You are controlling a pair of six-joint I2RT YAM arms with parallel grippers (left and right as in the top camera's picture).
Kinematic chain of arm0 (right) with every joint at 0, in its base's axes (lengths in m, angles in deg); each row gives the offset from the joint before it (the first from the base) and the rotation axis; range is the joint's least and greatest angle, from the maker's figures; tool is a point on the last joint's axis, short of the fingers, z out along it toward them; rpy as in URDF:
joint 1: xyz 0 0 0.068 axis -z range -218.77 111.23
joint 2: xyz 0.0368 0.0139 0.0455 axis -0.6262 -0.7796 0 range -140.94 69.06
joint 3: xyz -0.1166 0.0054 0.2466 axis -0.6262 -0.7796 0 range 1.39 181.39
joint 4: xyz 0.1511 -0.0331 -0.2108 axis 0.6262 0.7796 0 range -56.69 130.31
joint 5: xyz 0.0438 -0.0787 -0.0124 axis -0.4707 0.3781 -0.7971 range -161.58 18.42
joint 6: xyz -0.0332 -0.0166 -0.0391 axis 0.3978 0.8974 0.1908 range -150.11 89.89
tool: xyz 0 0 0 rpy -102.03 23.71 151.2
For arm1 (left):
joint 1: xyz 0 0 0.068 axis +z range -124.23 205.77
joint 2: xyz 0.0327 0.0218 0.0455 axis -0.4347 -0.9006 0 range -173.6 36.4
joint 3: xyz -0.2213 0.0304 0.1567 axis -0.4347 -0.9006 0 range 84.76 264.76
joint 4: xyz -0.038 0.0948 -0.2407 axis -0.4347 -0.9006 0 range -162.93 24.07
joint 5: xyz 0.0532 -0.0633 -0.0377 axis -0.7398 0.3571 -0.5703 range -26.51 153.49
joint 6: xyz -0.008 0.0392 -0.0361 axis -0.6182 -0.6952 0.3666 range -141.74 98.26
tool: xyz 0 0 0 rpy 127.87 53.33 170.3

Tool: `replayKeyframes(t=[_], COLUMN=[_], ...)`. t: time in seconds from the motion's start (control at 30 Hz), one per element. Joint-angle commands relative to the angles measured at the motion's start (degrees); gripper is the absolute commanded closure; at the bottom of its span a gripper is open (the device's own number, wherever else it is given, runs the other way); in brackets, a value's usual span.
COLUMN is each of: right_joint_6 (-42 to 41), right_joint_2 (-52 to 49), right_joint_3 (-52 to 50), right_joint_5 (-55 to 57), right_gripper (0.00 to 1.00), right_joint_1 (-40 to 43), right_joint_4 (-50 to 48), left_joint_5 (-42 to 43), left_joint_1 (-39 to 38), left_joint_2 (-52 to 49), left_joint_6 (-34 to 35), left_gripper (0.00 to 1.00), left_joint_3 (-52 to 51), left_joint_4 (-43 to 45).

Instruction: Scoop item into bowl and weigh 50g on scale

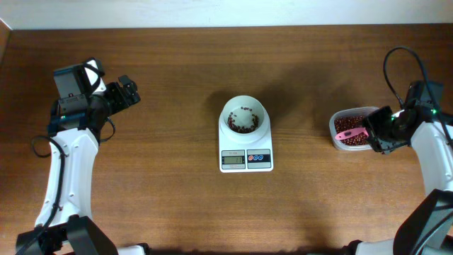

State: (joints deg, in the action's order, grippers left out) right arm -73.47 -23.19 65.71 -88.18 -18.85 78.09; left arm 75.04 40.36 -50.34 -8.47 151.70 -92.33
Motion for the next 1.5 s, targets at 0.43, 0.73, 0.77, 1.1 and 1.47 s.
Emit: replayKeyframes(t=[0.43,0.73,0.77,1.1,1.47], right_joint_6=[-1.73,-1.7,-1.73,-1.73,-2.16], right_joint_2=[-0.11,-0.11,-0.11,-0.11,-0.11], right_joint_3=[-6.62,-6.91,-7.02,-7.13,-7.15], right_joint_5=[1.84,1.9,1.88,-1.33,-6.73], right_gripper=[0.81,0.71,0.7,0.84,0.78], right_joint_1=[-0.04,-0.04,-0.04,-0.02,0.02], right_joint_4=[-8.2,-9.86,-10.21,-11.23,-8.39], left_joint_5=[-0.44,-0.44,-0.44,-0.44,-0.44], left_joint_1=[0.2,0.2,0.2,0.2,0.2], left_joint_2=[-0.15,-0.15,-0.15,-0.15,-0.15], left_joint_6=[0.55,0.55,0.55,0.55,0.55], left_gripper=[0.01,0.01,0.01,0.01,0.01], left_joint_3=[0.83,0.83,0.83,0.83,0.83], left_joint_4=[0.11,0.11,0.13,0.13,0.11])
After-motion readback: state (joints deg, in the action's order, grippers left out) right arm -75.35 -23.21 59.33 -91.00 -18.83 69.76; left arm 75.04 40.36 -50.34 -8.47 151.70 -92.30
